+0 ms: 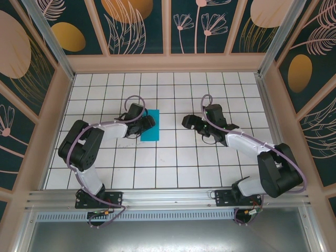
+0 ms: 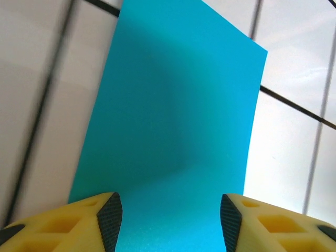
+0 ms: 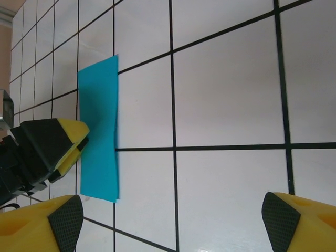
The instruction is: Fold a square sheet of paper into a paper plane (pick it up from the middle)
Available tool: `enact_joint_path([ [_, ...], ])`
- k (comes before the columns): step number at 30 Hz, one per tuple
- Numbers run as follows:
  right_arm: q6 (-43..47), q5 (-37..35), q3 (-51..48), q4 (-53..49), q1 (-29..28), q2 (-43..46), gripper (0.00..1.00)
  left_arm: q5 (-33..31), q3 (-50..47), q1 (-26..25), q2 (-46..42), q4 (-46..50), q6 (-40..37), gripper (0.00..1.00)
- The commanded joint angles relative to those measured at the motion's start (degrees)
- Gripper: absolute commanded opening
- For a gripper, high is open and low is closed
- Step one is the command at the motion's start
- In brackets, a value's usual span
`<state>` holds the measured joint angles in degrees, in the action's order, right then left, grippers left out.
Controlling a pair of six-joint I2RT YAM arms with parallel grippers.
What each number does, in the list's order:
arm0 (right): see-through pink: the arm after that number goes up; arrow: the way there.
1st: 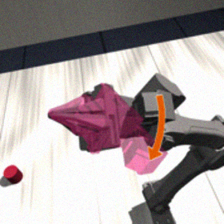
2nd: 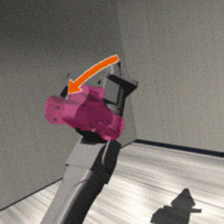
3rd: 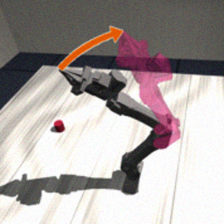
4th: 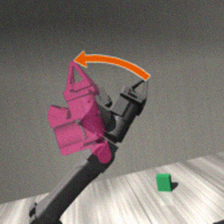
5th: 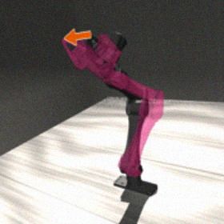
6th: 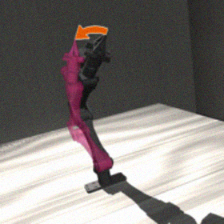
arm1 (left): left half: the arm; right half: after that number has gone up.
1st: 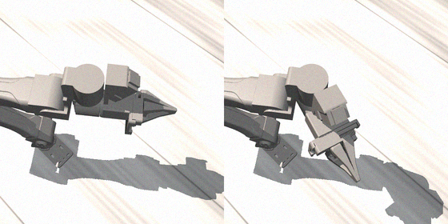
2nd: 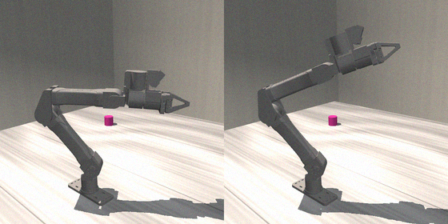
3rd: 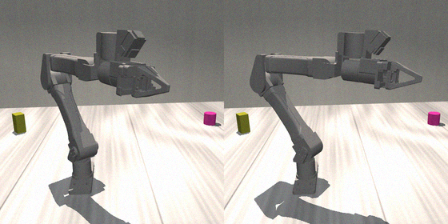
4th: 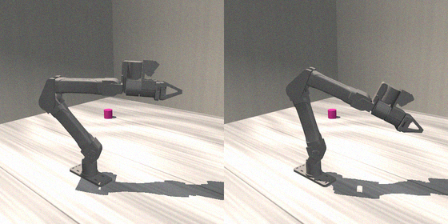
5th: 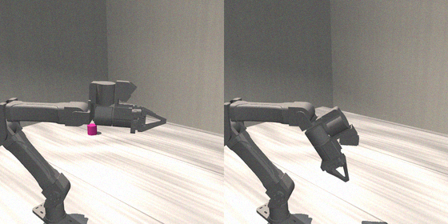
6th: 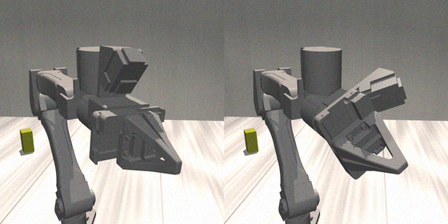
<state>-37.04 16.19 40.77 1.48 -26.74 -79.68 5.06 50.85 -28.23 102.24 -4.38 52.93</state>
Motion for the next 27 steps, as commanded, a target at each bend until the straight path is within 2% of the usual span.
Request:
enact_joint_path([
  [1,-1.1,1.9,0.7,2.8,-1.5,-1.1,0.91,7.6,-2.3,-5.1,2.0,0.3,8.3,0.55],
  [6,-2.9,1.0,0.2,3.9,-4.0,-2.4,0.85,11.3,-3.3,-9.0,2.5,-6.8,15.5,0.53],
  [9,-4.4,0.0,-0.2,4.4,-6.1,-3.3,0.72,11.4,-3.2,-9.1,0.2,-7.8,16.1,0.52],
  [14,-7.0,-1.7,0.3,5.1,-10.4,-5.6,0.38,7.3,0.3,-9.1,-3.6,-2.4,12.1,0.49],
  [19,-7.6,-1.4,3.2,4.9,-13.8,-10.5,0.19,4.7,1.0,-7.5,-5.5,0.3,9.6,0.43],
  [22,-7.5,-0.3,5.3,4.9,-15.5,-14.2,0.13,4.7,0.7,-6.6,-6.2,0.7,8.5,0.39],
  [27,-6.2,0.5,8.2,3.2,-17.4,-19.0,0.11,4.3,0.9,-6.1,-7.4,2.7,5.2,0.36],
])
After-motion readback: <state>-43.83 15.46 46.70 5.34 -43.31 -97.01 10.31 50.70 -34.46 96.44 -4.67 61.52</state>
